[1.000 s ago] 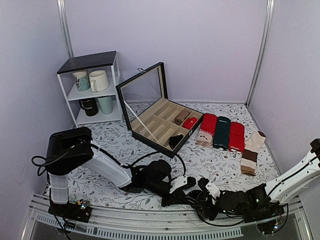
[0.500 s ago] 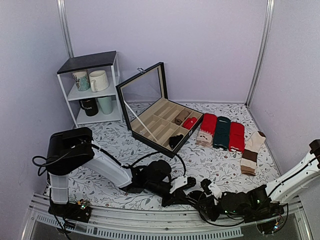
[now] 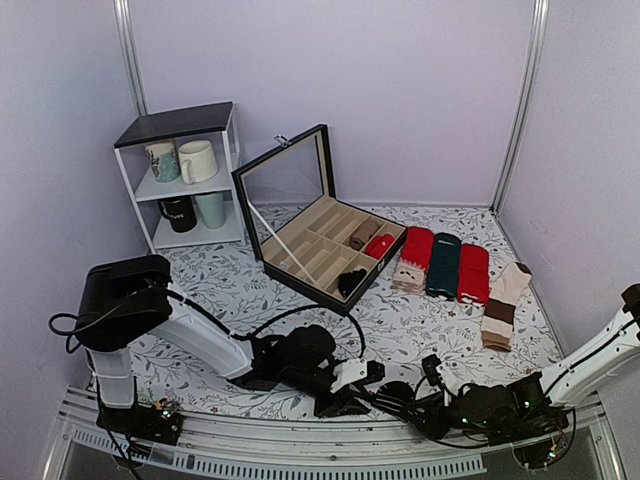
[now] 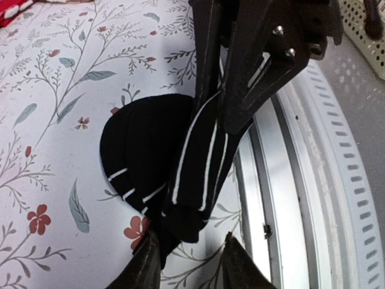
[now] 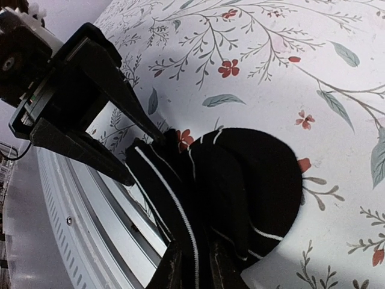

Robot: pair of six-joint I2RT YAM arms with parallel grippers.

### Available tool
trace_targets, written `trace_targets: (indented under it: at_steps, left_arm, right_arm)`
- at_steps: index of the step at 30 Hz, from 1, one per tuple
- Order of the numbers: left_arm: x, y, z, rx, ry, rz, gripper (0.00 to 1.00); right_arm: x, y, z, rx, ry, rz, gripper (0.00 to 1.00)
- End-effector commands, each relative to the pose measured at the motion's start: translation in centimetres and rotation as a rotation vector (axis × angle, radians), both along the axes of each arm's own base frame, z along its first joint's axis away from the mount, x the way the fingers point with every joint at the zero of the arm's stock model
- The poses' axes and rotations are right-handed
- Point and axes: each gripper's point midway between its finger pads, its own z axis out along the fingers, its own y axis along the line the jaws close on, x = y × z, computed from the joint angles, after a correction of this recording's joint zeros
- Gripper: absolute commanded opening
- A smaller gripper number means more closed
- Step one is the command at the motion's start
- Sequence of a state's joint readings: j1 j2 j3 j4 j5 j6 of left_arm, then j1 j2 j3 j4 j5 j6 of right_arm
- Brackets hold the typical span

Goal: Roll the socks
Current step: Roll the sock at the corner of the board.

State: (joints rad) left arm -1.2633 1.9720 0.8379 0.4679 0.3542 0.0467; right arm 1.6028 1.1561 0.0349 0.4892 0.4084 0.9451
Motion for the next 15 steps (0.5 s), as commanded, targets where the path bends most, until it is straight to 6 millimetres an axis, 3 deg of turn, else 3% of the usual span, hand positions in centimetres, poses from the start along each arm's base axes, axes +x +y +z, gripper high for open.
trace_targets:
  at_steps: [1, 2, 8, 15]
  left_arm:
    - [0.6, 3.8, -4.3, 0.187, -0.071, 0.026, 0.35]
    - [0.7, 3.5, -2.5, 0.132, -0.11, 0.027, 0.35]
    - [-0.4, 4.2, 2.8, -0.046, -0.385, 0.008, 0.39]
    - [-1.2, 2.1, 4.6, -0.118, -0.541, -0.093, 0.44]
  right_arm:
    - [-0.6, -2.0, -2.6, -0.098, 0.056, -0.003, 0.14]
    - [-0.6, -2.0, -2.6, -0.1, 0.064, -0.006, 0.14]
    - [-0.8, -3.0, -3.3, -0.106, 0.148, -0.044, 0.14]
    - [-0.5, -3.8, -3.2, -0.101, 0.209, -0.098, 0.14]
